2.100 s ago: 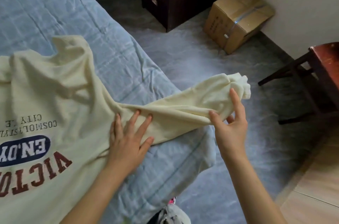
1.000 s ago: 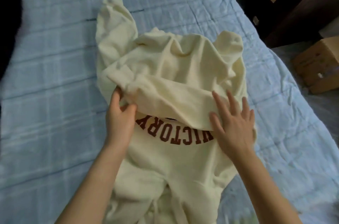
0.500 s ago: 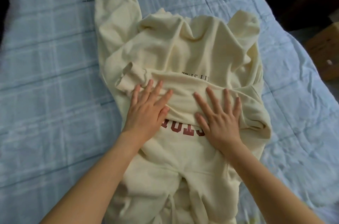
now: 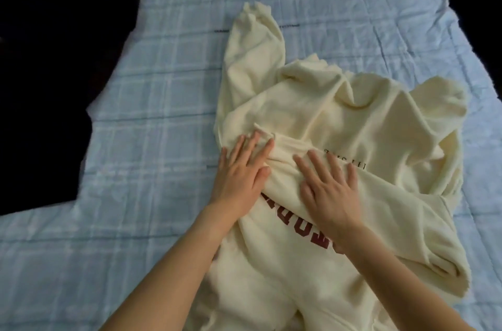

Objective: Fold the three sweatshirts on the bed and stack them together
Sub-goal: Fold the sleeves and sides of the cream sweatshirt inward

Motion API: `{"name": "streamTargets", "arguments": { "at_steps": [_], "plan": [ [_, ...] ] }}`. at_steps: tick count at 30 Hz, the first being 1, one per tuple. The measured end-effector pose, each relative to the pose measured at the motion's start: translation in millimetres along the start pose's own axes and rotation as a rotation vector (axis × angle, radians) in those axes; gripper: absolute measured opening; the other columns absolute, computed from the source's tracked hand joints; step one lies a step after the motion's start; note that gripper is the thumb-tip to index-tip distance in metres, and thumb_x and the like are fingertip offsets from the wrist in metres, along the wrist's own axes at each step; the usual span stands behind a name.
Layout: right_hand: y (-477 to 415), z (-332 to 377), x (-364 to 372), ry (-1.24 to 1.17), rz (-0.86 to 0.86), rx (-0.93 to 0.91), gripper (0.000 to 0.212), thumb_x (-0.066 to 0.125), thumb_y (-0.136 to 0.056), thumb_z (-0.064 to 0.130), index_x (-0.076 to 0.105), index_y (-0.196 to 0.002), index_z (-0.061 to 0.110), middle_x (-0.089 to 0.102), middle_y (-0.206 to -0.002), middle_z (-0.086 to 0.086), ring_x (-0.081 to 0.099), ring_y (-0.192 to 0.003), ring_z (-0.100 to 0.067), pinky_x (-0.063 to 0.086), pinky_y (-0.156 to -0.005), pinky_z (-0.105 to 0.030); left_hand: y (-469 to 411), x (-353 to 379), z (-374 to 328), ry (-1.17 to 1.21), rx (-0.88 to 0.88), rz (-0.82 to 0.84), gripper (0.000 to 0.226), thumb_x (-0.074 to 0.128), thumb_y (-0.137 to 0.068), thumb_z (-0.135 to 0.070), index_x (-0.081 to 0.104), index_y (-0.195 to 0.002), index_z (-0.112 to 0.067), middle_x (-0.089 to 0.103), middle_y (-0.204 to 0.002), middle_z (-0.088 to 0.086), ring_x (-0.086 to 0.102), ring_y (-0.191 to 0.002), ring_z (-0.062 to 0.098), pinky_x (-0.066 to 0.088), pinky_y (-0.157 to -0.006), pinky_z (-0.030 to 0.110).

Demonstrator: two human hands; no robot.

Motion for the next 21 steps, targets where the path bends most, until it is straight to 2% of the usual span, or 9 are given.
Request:
{"name": "streamTargets", "arguments": {
  "at_steps": [2, 4, 5, 8, 10, 13, 16, 17, 21],
  "plan": [
    [-7, 0, -3, -0.013, 0.028, -0.02, 0.055, 0.013, -0.102, 0.051, 0.005, -0.156, 0.047, 0.013, -0.167, 0.008, 0.006, -0.153, -0.027, 0.007, -0.121, -0.055, -2, -19, 3, 0.155, 0.069, -0.081, 0.049, 0.03, -0.104, -0.036, 0.024, -0.153, -0.036, 0.018, -0.164, -0.003, 0.014, -0.15, 0.022, 0.014, -0.12, 0.05],
    [-14, 8, -28, -0.12, -0.08, -0.045, 0.056, 0.019, -0.1, 0.052, 0.019, -0.155, 0.041, 0.027, -0.163, 0.005, 0.023, -0.147, -0.03, 0.022, -0.117, -0.053, -7, -49, 16, 0.279, 0.074, -0.285, 0.043, 0.04, -0.101, -0.027, 0.051, -0.142, -0.021, 0.042, -0.152, 0.002, 0.037, -0.137, 0.024, 0.029, -0.115, 0.043],
    [-20, 14, -43, -0.185, -0.144, -0.071, 0.056, 0.025, -0.1, 0.05, 0.023, -0.155, 0.038, 0.031, -0.161, 0.002, 0.028, -0.144, -0.031, 0.027, -0.116, -0.051, -12, -62, 29, 0.304, 0.035, -0.384, 0.041, 0.044, -0.099, -0.024, 0.056, -0.137, -0.017, 0.047, -0.147, 0.004, 0.042, -0.133, 0.024, 0.032, -0.112, 0.038],
    [-56, 40, -78, -0.292, -0.284, -0.172, 0.053, 0.039, -0.103, 0.035, 0.033, -0.155, 0.029, 0.035, -0.159, -0.004, 0.029, -0.145, -0.034, 0.025, -0.117, -0.046, -46, -82, 64, 0.392, -0.112, -0.463, 0.04, 0.058, -0.095, -0.012, 0.058, -0.135, -0.011, 0.051, -0.141, 0.012, 0.044, -0.131, 0.028, 0.032, -0.111, 0.033],
    [-91, 58, -91, -0.293, -0.286, -0.204, 0.053, 0.045, -0.103, 0.026, 0.035, -0.155, 0.023, 0.035, -0.159, -0.008, 0.028, -0.147, -0.034, 0.023, -0.12, -0.045, -77, -85, 87, 0.471, -0.171, -0.457, 0.043, 0.063, -0.091, -0.004, 0.058, -0.133, -0.007, 0.055, -0.133, 0.018, 0.049, -0.127, 0.033, 0.035, -0.109, 0.035],
    [-148, 75, -98, -0.273, -0.254, -0.242, 0.056, 0.047, -0.102, 0.023, 0.032, -0.156, 0.024, 0.032, -0.16, -0.011, 0.026, -0.148, -0.032, 0.022, -0.12, -0.045, -119, -78, 122, 0.713, -0.346, -0.4, 0.043, 0.062, -0.093, -0.008, 0.056, -0.135, -0.012, 0.056, -0.129, 0.018, 0.056, -0.117, 0.031, 0.042, -0.103, 0.033],
    [-195, 82, -94, -0.255, -0.205, -0.258, 0.058, 0.045, -0.102, 0.028, 0.027, -0.157, 0.031, 0.027, -0.162, -0.01, 0.025, -0.148, -0.032, 0.023, -0.12, -0.044, -152, -70, 140, 0.901, -0.423, -0.366, 0.043, 0.062, -0.094, -0.012, 0.055, -0.136, -0.019, 0.058, -0.131, 0.011, 0.056, -0.121, 0.022, 0.04, -0.087, 0.004],
    [-211, 83, -89, -0.265, -0.167, -0.245, 0.059, 0.044, -0.102, 0.032, 0.024, -0.157, 0.036, 0.024, -0.163, -0.011, 0.023, -0.148, -0.032, 0.023, -0.12, -0.043, -164, -70, 141, 0.953, -0.41, -0.361, 0.044, 0.063, -0.094, -0.013, 0.055, -0.136, -0.021, 0.06, -0.128, 0.008, 0.057, -0.12, 0.02, 0.04, -0.085, 0.002],
    [-256, 84, -58, -0.203, -0.025, -0.153, 0.072, 0.044, -0.094, 0.059, 0.009, -0.156, 0.046, 0.009, -0.166, -0.013, 0.015, -0.149, -0.037, 0.016, -0.122, -0.047, -200, -62, 134, 1.09, -0.302, -0.28, 0.05, 0.066, -0.091, -0.016, 0.053, -0.137, -0.032, 0.059, -0.136, -0.004, 0.055, -0.123, 0.011, 0.043, -0.107, 0.03]
  ]
}}
Point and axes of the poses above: each hand's wrist, its own y-axis away from the middle knuckle, its own x-axis out of the palm, z = x × y, the point moved 7 cm from there along -y, towards the middle knuckle
